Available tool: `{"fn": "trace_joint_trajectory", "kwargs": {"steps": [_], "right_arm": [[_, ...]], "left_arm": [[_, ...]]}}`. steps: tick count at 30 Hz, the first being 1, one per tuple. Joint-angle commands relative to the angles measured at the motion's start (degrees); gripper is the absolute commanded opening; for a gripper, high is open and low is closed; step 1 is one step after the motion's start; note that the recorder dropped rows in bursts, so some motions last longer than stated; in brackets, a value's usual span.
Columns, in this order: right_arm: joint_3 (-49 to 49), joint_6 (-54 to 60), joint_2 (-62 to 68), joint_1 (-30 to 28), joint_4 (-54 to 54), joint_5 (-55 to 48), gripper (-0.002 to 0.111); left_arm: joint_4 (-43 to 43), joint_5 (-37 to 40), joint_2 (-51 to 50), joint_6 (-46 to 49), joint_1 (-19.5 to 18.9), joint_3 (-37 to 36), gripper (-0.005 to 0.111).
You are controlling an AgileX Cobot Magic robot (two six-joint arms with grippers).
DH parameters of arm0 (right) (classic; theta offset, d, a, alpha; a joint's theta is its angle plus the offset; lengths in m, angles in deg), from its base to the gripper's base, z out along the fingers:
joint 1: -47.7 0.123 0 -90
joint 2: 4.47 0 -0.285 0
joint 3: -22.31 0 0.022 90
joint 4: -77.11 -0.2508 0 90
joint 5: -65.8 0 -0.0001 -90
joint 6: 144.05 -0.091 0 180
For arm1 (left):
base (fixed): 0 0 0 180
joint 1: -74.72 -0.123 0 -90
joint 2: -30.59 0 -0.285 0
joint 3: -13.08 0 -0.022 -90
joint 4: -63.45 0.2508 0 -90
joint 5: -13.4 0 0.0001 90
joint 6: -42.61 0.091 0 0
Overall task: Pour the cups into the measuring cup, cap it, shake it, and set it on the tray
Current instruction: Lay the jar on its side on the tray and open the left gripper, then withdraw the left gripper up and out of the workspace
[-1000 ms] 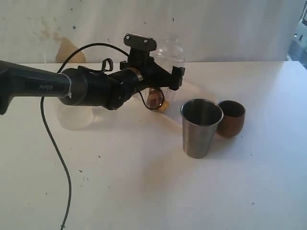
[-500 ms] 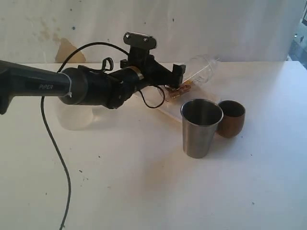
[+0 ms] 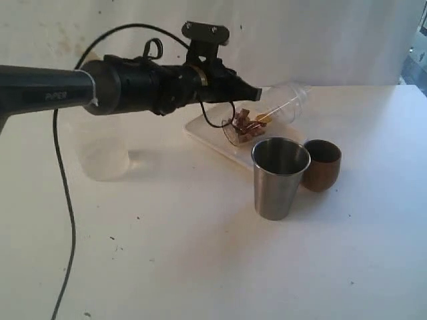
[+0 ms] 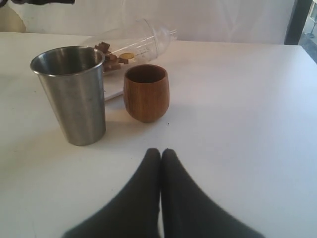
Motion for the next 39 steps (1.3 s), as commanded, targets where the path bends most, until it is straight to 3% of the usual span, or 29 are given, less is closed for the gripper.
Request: {"fn": "trace_joint_trajectory", "kwargs": {"steps": [1, 3, 7, 15, 21, 30, 39], "right_arm": [[0.3, 0.0, -0.3, -0.1, 0.0, 0.5, 0.000], [0.3, 0.0, -0.3, -0.1, 0.0, 0.5, 0.000], [0.3, 0.0, -0.3, -0.1, 0.0, 0.5, 0.000], [0.3, 0.0, -0.3, -0.1, 0.0, 0.5, 0.000], [0.3, 0.0, -0.3, -0.1, 0.0, 0.5, 0.000], [0.3, 0.0, -0.3, -0.1, 0.0, 0.5, 0.000], [0.3, 0.0, -0.3, -0.1, 0.0, 0.5, 0.000]], "left_arm": [[0.2, 5.9, 7.4, 0.1, 0.2, -1.2, 0.001], [0.3, 4.6, 12.5, 0.3, 0.2, -6.3, 0.001], [0.3, -0.2, 30.0, 1.8, -0.5, -23.9, 0.001], [0.3, 0.4, 57.4, 1.8, -1.5, -41.2, 0.001], [0.3, 8.7, 74.4, 1.8, -1.5, -46.6, 0.001], [0.8, 22.9, 94.9, 1.8, -1.5, -47.7, 0.001], [0.5, 31.1, 107.3, 1.5, -1.5, -47.7, 0.001]]}}
